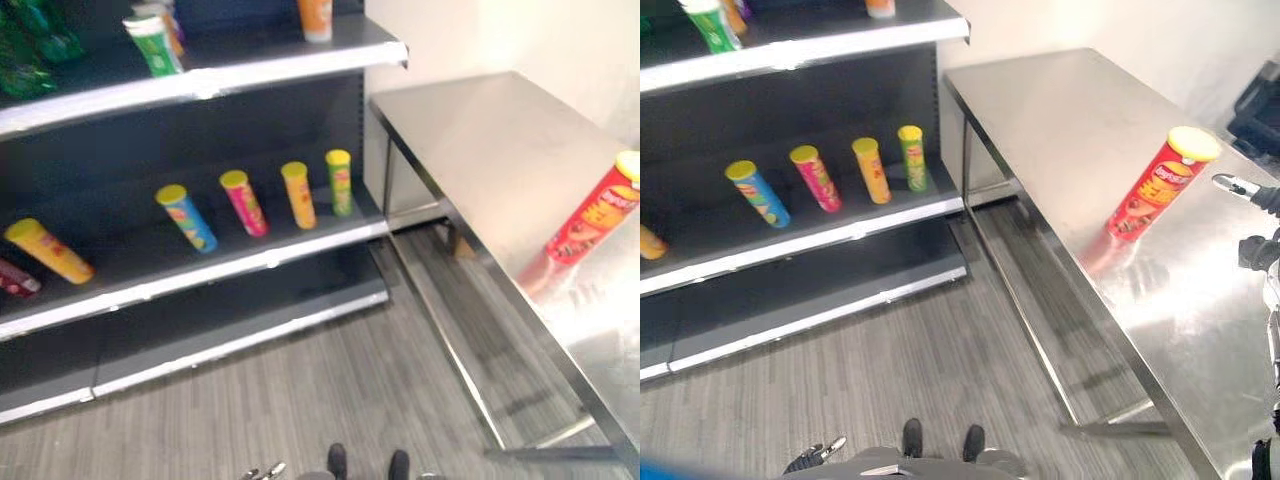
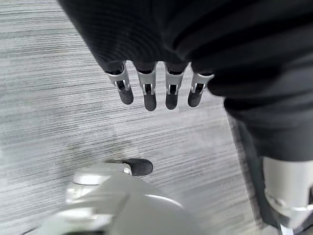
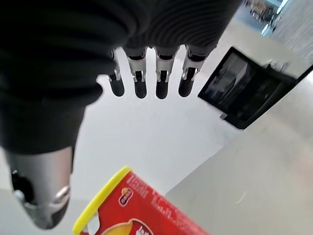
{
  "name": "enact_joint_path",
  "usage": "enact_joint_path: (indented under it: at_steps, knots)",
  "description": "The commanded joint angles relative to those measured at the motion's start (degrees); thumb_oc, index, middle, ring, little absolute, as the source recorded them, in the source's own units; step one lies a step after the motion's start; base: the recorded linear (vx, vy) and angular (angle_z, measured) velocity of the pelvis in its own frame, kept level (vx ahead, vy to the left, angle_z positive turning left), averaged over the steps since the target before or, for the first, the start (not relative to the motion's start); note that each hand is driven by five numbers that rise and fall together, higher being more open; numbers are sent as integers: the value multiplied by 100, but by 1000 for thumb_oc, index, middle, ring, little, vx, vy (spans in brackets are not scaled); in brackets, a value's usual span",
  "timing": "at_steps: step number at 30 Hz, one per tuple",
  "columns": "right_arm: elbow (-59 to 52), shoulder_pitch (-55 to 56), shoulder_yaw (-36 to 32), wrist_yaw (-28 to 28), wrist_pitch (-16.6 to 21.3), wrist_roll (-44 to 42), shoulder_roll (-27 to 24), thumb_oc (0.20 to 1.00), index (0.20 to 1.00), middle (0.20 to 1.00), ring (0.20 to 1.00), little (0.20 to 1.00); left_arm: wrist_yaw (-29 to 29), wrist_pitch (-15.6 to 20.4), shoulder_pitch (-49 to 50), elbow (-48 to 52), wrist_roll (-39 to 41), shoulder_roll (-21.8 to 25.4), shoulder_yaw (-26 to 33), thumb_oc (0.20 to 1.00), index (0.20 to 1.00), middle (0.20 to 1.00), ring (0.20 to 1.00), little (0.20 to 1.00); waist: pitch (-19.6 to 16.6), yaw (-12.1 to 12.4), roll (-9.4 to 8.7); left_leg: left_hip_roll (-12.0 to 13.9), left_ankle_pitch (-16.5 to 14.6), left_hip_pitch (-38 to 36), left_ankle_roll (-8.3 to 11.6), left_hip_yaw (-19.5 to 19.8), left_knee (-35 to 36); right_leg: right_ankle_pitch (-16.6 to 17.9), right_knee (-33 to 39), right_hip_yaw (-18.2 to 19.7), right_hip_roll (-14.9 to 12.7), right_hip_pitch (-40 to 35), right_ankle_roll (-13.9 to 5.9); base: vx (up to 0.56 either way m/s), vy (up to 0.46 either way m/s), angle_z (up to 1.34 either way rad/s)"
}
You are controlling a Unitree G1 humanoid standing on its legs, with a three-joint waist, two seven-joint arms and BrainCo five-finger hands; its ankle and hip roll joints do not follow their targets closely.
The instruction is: Put the goods on the table back onto the shelves and tidy them up.
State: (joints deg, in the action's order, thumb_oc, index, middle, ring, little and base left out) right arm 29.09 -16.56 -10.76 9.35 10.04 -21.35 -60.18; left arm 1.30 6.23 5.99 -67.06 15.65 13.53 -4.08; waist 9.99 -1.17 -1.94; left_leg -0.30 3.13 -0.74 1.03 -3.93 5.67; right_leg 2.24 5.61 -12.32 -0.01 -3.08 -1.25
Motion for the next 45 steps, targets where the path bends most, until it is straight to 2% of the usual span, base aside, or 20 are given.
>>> enact_joint_path:
  at_steps: [1,7,10,12,14,15,16,18,19,20,21,23,28,37,45]
  knots:
    - [-32,-484,255,81,183,-61,-155,1000,1000,1000,1000,1000,-32,137,-139,-69,173,294,-15,1000,1000,1000,1000,1000,-414,256,-289,117,-224,166,232,-85,-67,-105,-149,518,-380,159,-561,57,79,-13]
    - [41,-573,375,12,180,-58,-168,1000,1000,1000,1000,1000,-39,163,-134,-89,155,292,-26,1000,1000,1000,1000,1000,-395,265,-308,110,-286,138,198,-185,-67,-79,-217,570,-456,213,-634,31,65,-2]
    - [239,-846,696,-63,184,-93,-138,1000,1000,1000,1000,1000,-45,183,-97,-71,185,314,-15,1000,1000,1000,1000,1000,-348,321,-337,98,-325,127,140,-241,-67,-47,-418,630,-503,359,-705,-13,65,-28]
    - [455,-1249,1150,-168,123,-89,-89,1000,1000,1000,1000,1000,-35,180,-52,-16,249,404,16,1000,1000,1000,1000,1000,-213,434,-323,128,-336,93,35,-345,-67,-110,-1217,626,-555,671,-781,-41,77,-52]
    - [498,-1338,1252,-206,97,-84,-96,1000,1000,1000,1000,1000,-21,176,-45,-24,245,417,34,1000,1000,1000,1000,1000,-166,419,-314,134,-329,65,10,-364,-67,-121,-1538,680,-555,817,-836,-18,42,-37]
    - [522,-1397,1294,-225,85,-61,-127,1000,1000,1000,1000,1000,-20,183,-46,-41,230,431,37,1000,1000,1000,1000,1000,-133,402,-309,144,-320,41,0,-358,-67,-42,-1789,712,-568,927,-884,13,-9,-27]
    - [456,-1390,1335,-260,73,-30,-110,1000,1000,1000,1000,1000,-17,188,-49,-39,190,464,53,1000,1000,1000,1000,1000,-101,371,-293,216,-329,-2,26,-344,-67,136,-1880,762,-703,1051,-942,61,-77,-12]
    - [353,-1339,1321,-284,78,-40,-109,1000,1000,1000,1000,1000,-2,198,-90,17,225,484,29,1000,1000,1000,1000,1000,-101,373,-235,355,-360,13,110,-318,-67,204,-1413,657,-953,1082,-898,79,-150,2]
    - [551,-1267,1340,-290,53,16,-210,1000,1000,1000,1000,1000,-54,196,-129,-12,261,498,20,1000,1000,1000,1000,1000,-43,316,-260,370,-389,-3,179,-279,-67,546,-774,738,-1172,1229,-933,151,-188,12]
    - [268,-1204,1273,-356,-30,56,-321,1000,1000,1000,1000,1000,3,207,-118,41,285,538,-1,1000,1000,1000,1000,1000,-79,284,-397,300,-482,-115,221,-248,-67,603,-343,947,-1178,1049,-1004,139,-139,17]
    - [265,-1199,1268,-356,-31,56,-321,1000,1000,1000,1000,1000,3,207,-118,41,285,540,-3,1000,1000,1000,1000,1000,-76,286,-397,300,-483,-118,221,-249,-67,604,-341,947,-1178,1046,-1004,177,-154,3]
    - [-130,-729,897,-359,-49,20,-179,1000,1000,1000,1000,1000,-12,204,-190,47,250,473,39,1000,1000,1000,1000,1000,-194,234,-510,389,-464,-99,308,-156,-67,722,-227,966,-1065,996,-1025,130,-198,10]
    - [-210,-442,603,-382,24,-121,-311,1000,1000,1000,1000,1000,35,188,-211,78,160,391,-122,1000,1000,1000,1000,1000,-307,203,-476,513,-462,-60,426,-86,-67,585,-61,725,-980,772,-986,65,-100,42]
    - [66,-693,775,-407,8,-158,-396,1000,1000,1000,1000,1000,42,157,-201,-19,102,335,-204,1000,1000,1000,1000,1000,-353,223,-409,607,-452,-108,511,-58,-67,386,-61,601,-895,588,-906,38,-39,3]
    - [310,-1290,1246,-488,-44,-286,-395,1000,1000,1000,1000,1000,91,101,-212,-112,-37,313,-341,1000,1000,1000,1000,1000,-420,207,-352,682,-472,-214,579,-175,-67,284,-61,585,-845,473,-863,16,-18,1]
